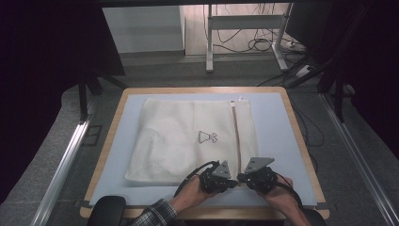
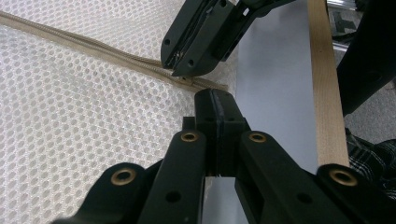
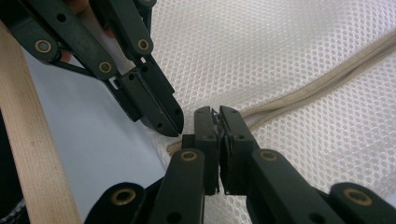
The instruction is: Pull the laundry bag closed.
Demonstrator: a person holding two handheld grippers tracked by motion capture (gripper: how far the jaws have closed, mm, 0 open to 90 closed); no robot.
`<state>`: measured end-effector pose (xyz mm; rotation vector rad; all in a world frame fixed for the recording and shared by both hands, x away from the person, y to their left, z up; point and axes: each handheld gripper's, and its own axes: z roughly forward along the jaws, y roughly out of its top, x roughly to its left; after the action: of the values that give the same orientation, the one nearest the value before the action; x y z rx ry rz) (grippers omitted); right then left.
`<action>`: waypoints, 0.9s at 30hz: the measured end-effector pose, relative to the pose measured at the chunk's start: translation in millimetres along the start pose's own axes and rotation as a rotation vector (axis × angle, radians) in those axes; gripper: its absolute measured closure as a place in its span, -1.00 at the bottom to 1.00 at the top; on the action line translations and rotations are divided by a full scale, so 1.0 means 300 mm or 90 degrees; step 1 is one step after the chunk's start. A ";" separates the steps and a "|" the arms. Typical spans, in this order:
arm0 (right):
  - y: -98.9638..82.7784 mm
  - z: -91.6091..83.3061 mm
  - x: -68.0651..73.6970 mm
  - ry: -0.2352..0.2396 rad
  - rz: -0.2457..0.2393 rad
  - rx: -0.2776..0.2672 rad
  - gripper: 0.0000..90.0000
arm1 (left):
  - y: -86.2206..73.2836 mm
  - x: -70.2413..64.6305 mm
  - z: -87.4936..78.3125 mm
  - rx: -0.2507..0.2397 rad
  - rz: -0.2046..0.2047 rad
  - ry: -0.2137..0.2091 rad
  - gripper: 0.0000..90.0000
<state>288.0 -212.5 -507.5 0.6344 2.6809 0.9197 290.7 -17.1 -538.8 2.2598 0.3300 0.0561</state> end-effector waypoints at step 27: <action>0.016 0.009 -0.035 -0.029 0.017 -0.010 0.91 | -0.001 0.004 0.000 -0.002 -0.006 -0.007 1.00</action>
<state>299.7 -212.7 -505.9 0.6810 2.6285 0.9198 291.7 -16.7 -539.1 2.2548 0.3348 0.0386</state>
